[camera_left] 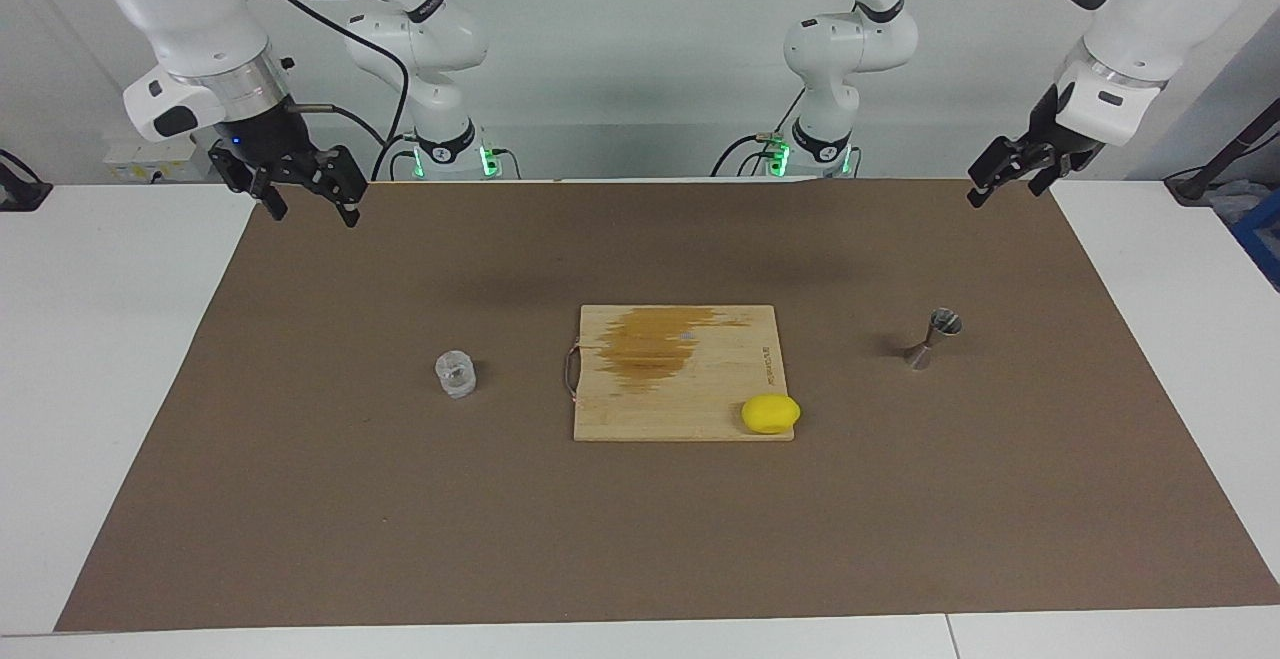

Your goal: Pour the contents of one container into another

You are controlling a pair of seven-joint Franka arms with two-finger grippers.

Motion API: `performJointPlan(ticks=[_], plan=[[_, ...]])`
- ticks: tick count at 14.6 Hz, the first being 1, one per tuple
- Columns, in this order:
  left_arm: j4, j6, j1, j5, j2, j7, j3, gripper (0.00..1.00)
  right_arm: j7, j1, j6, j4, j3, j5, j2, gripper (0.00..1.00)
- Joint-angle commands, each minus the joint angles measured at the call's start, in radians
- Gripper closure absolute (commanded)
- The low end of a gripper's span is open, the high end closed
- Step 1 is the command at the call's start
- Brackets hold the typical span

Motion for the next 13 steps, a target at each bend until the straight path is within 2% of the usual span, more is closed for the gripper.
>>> performJointPlan(ticks=[1, 4, 8, 10, 12, 13], plan=[[0.051, 0.016, 0.032, -0.021, 0.083, -0.019, -0.005, 0.0, 0.001, -0.006, 0.02, -0.038, 0.007, 0.011, -0.027, 0.0], [0.145, -0.013, 0.065, -0.071, 0.175, -0.037, 0.004, 0.0, 0.014, -0.001, 0.023, -0.042, 0.007, 0.011, -0.029, 0.0], [0.174, 0.002, 0.078, -0.101, 0.232, -0.163, 0.004, 0.0, 0.056, -0.012, 0.019, -0.057, 0.007, 0.011, -0.038, 0.01], [0.163, 0.028, 0.121, -0.139, 0.264, -0.175, 0.01, 0.0, 0.077, -0.01, 0.022, -0.074, 0.007, 0.011, -0.046, 0.01], [0.061, 0.132, 0.158, -0.156, 0.241, -0.232, 0.009, 0.0, 0.08, -0.01, 0.028, -0.091, 0.007, 0.011, -0.053, 0.01], [0.045, 0.145, 0.158, -0.165, 0.238, -0.261, 0.01, 0.0, 0.082, -0.01, 0.028, -0.091, 0.007, 0.011, -0.055, 0.01]])
